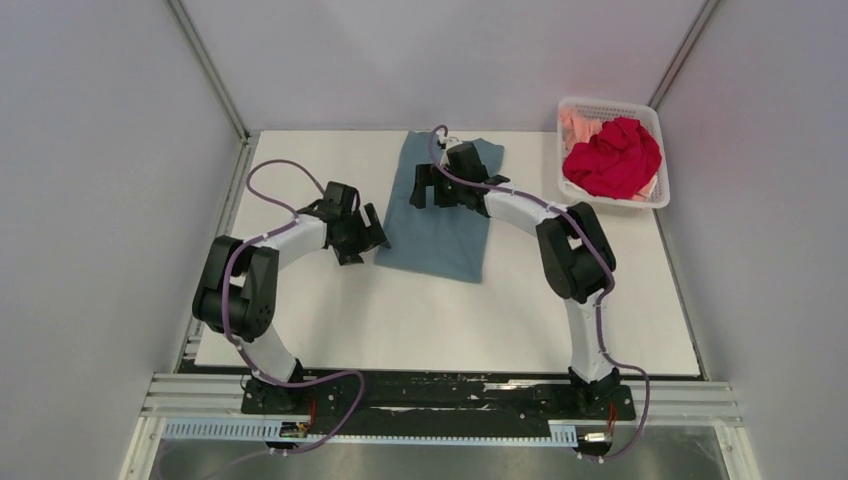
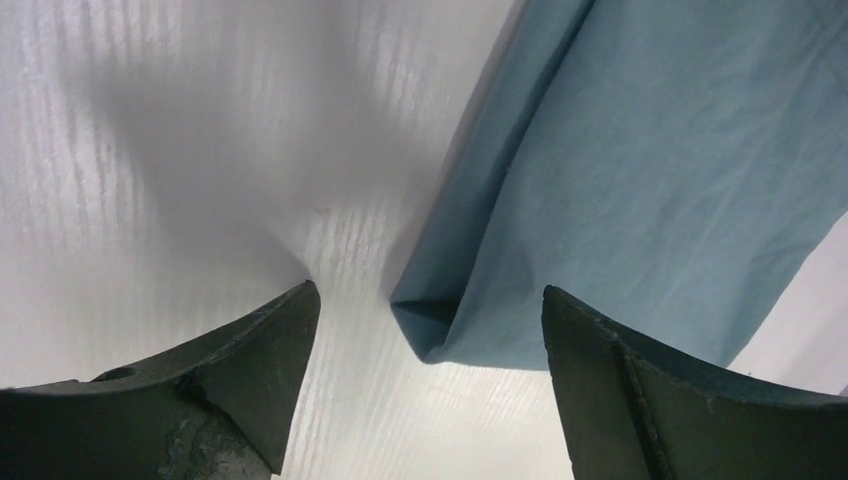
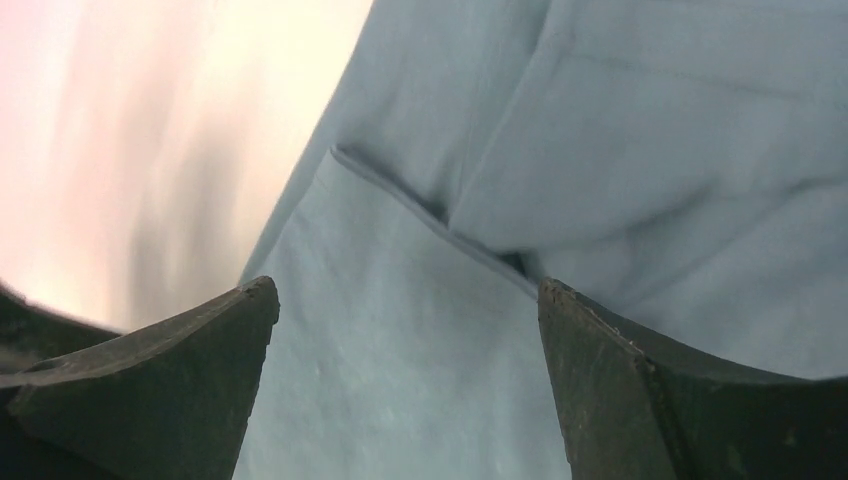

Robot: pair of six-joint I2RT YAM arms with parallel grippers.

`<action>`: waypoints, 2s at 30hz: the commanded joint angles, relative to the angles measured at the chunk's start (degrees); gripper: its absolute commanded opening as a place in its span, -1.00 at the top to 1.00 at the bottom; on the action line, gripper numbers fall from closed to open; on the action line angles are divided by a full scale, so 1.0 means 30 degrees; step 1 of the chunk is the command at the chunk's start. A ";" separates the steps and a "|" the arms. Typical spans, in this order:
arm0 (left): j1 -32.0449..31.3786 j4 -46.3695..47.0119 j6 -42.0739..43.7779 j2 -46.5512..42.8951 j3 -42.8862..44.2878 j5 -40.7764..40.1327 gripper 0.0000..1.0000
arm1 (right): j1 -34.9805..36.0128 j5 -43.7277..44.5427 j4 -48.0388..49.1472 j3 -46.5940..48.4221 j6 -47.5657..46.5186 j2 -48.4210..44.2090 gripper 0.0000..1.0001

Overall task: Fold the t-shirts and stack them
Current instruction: Fold the folded rectangular tshirt in 1/3 of the way, then grab one side of the 2/3 rectangular tshirt with both arms

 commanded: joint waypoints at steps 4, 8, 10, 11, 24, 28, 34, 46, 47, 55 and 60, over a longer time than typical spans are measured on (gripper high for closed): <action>-0.0023 0.0448 -0.0526 0.1951 0.1267 0.0307 -0.49 | -0.0065 0.0400 -0.0178 -0.6906 -0.0614 -0.6680 -1.00; -0.0016 0.0415 -0.0539 0.2625 0.1490 0.0843 0.10 | -0.0067 0.1278 -0.0070 -1.0337 0.0344 -0.9779 -1.00; -0.0018 0.0870 -0.0669 0.2577 0.0990 0.1414 0.18 | -0.0071 0.1738 -0.0175 -1.1486 0.0689 -1.1028 -1.00; -0.0047 0.1049 -0.0777 0.2449 0.0581 0.1566 0.18 | -0.0068 0.1922 -0.0233 -1.2007 0.0899 -1.1591 -1.00; -0.0175 0.2081 -0.1048 0.1118 -0.1829 0.2693 1.00 | -0.0049 0.1335 -0.1563 -1.5672 0.2215 -1.3527 -0.89; -0.0298 0.1944 -0.1009 0.0421 -0.2400 0.2312 1.00 | -0.0066 0.1222 -0.1574 -1.5892 0.1839 -1.2797 -0.70; -0.0532 0.2062 -0.1032 0.0168 -0.2557 0.2317 1.00 | 0.0170 -0.0324 -0.1535 -1.5915 0.2082 -1.1858 -0.29; -0.1117 0.2132 -0.1096 -0.0835 -0.3276 0.1862 1.00 | 0.0404 0.0418 -0.1429 -1.7103 0.2690 -1.1906 0.47; -0.1156 0.2105 -0.1104 -0.0901 -0.3342 0.1937 1.00 | 0.0418 0.0010 -0.1526 -1.7071 0.2691 -1.1902 0.56; -0.1965 0.0674 -0.1003 -0.4740 -0.5881 0.1513 1.00 | 0.0818 -0.5856 -0.5055 -1.8130 0.1898 -1.5625 1.00; -0.3355 -0.2383 -0.1403 -1.0305 -0.7543 0.1012 1.00 | 0.1070 -0.9212 -0.9212 -1.7978 0.0807 -1.8871 1.00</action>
